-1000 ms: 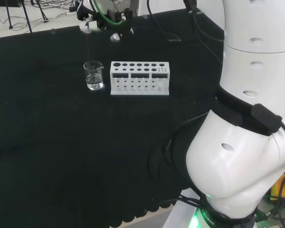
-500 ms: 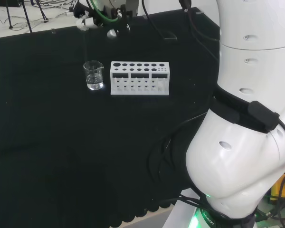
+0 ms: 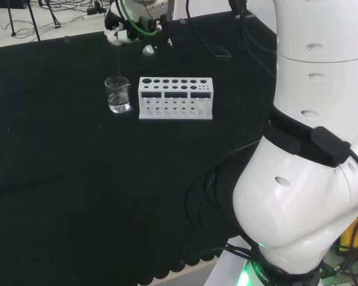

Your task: Stir in the beaker to the left of the white test tube rack with the glass rod.

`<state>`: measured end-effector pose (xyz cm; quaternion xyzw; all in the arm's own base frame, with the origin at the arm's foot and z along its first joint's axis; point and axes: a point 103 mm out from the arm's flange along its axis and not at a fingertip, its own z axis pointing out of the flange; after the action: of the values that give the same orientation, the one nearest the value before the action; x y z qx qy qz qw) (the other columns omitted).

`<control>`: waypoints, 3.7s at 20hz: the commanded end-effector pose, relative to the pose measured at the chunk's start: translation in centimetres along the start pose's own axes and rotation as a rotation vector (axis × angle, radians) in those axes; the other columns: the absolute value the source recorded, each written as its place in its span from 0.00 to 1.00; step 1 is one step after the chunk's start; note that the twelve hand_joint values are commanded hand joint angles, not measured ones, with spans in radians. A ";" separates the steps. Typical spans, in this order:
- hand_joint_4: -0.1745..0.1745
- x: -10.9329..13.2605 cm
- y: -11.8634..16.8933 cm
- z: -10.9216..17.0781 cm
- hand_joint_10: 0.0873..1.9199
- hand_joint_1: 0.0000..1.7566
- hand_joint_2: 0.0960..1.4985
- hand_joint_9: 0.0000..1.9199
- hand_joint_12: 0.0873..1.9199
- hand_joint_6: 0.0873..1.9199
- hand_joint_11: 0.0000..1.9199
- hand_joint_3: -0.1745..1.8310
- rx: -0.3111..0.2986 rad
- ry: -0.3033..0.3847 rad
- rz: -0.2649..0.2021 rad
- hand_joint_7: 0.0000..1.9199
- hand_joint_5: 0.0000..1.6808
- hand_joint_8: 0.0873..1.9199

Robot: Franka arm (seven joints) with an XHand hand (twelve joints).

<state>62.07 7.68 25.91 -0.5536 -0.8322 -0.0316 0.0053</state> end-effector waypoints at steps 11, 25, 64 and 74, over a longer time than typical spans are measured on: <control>0.00 4.0 0.3 -0.4 0.51 0.73 0.77 0.84 0.39 0.31 0.85 0.00 0.013 0.009 -0.049 0.55 0.62 0.63; 0.00 0.4 -0.7 -1.0 0.51 0.73 0.77 0.84 0.39 0.31 0.85 0.00 0.009 -0.017 0.010 0.55 0.62 0.63; 0.00 3.8 -0.5 -0.6 0.51 0.73 0.77 0.84 0.40 0.31 0.85 0.00 0.024 0.036 -0.022 0.55 0.62 0.63; 0.00 2.4 1.3 -0.5 0.51 0.73 0.77 0.84 0.40 0.31 0.85 0.00 0.014 0.039 -0.022 0.55 0.62 0.63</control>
<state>61.98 11.10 26.41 -0.5417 -0.8395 -0.0343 0.0250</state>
